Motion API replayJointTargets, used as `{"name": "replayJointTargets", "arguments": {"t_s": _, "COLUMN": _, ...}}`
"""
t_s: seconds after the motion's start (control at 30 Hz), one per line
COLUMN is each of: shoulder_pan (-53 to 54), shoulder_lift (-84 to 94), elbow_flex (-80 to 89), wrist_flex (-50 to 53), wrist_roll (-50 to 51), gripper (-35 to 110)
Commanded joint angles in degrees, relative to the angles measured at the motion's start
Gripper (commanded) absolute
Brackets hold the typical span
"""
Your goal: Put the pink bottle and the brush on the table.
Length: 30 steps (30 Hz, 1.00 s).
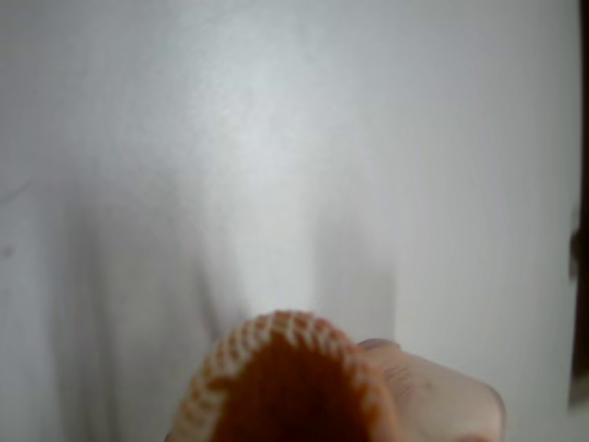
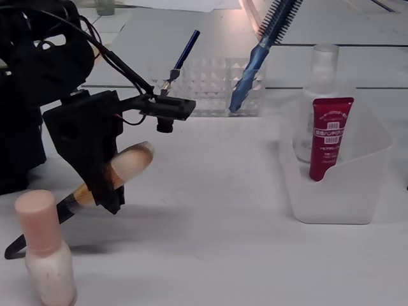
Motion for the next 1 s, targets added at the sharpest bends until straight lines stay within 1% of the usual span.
{"name": "replayJointTargets", "arguments": {"t_s": 0.0, "shoulder_pan": 0.79, "shoulder_lift": 1.93, "elbow_flex": 0.7, "wrist_flex": -1.49, "wrist_roll": -0.7, "gripper": 0}}
{"name": "replayJointTargets", "arguments": {"t_s": 0.53, "shoulder_pan": 0.7, "shoulder_lift": -6.24, "elbow_flex": 0.62, "wrist_flex": -2.64, "wrist_roll": 6.77, "gripper": 0}}
{"name": "replayJointTargets", "arguments": {"t_s": 0.67, "shoulder_pan": 0.62, "shoulder_lift": -8.61, "elbow_flex": -0.53, "wrist_flex": -1.58, "wrist_roll": 7.38, "gripper": 0}}
{"name": "replayJointTargets", "arguments": {"t_s": 0.8, "shoulder_pan": 0.18, "shoulder_lift": -12.04, "elbow_flex": -3.96, "wrist_flex": 0.53, "wrist_roll": 7.38, "gripper": 0}}
{"name": "replayJointTargets", "arguments": {"t_s": 0.97, "shoulder_pan": -0.09, "shoulder_lift": -17.4, "elbow_flex": -9.58, "wrist_flex": 0.7, "wrist_roll": 7.38, "gripper": 0}}
